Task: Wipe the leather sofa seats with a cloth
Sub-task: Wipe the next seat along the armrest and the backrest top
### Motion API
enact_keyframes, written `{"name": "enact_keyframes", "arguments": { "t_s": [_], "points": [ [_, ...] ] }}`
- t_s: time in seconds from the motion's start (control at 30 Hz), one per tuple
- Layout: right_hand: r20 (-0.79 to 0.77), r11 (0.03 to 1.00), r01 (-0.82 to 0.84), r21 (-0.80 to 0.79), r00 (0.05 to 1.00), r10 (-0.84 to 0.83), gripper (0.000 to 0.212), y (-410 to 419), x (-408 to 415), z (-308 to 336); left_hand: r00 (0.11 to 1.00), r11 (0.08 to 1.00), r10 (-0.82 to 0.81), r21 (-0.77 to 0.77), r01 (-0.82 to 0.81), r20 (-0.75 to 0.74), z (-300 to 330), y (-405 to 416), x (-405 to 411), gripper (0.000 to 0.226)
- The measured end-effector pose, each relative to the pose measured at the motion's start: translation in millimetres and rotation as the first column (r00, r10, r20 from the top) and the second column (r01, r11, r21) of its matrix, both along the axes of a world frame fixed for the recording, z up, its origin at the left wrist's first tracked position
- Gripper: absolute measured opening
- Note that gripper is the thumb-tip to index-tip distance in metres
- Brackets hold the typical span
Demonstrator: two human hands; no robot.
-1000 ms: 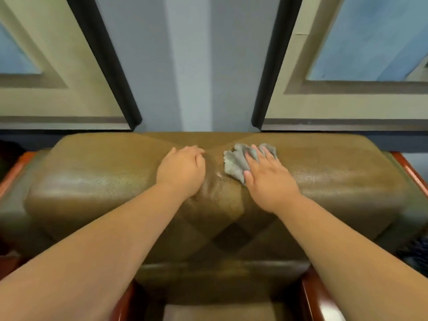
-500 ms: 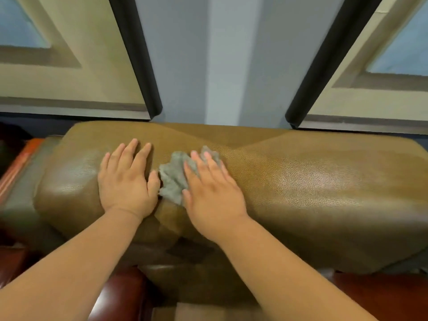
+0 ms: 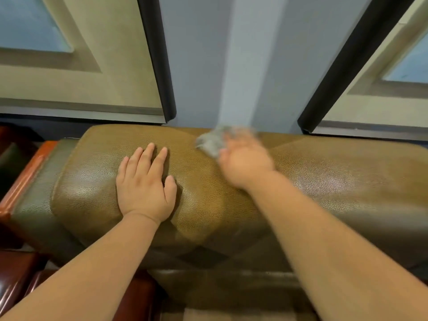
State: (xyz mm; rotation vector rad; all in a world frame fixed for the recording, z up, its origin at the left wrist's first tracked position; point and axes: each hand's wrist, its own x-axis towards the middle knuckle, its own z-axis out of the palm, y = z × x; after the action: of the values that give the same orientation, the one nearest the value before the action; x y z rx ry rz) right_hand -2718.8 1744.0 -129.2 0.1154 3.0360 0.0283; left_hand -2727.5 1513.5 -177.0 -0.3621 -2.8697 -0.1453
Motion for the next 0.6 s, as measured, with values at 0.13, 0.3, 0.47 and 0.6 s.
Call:
{"name": "enact_keyframes", "arguments": {
  "t_s": [0.13, 0.3, 0.47, 0.6],
  "points": [
    [-0.016, 0.88, 0.475, 0.009, 0.88, -0.475, 0.077, 83, -9, 0, 1.0, 1.0, 0.006, -0.008, -0.006, 0.01, 1, 1, 0, 0.07],
    [-0.006, 0.98, 0.049, -0.192, 0.999, -0.052, 0.061, -79, -11, -4, 1.0, 1.0, 0.002, -0.025, -0.002, 0.029, -2, -1, -1, 0.067],
    [-0.069, 0.969, -0.098, -0.225, 0.994, 0.084, 0.06, -88, 6, -14, 0.994, 1.0, 0.008, -0.01, -0.007, 0.11, 12, 2, 2, 0.067],
    [-0.101, 0.978, -0.103, -0.182, 0.991, 0.086, 0.062, -93, 5, -20, 0.971, 0.99, -0.131, 0.085, 0.116, 0.201, 39, -24, -8, 0.053]
  ]
}}
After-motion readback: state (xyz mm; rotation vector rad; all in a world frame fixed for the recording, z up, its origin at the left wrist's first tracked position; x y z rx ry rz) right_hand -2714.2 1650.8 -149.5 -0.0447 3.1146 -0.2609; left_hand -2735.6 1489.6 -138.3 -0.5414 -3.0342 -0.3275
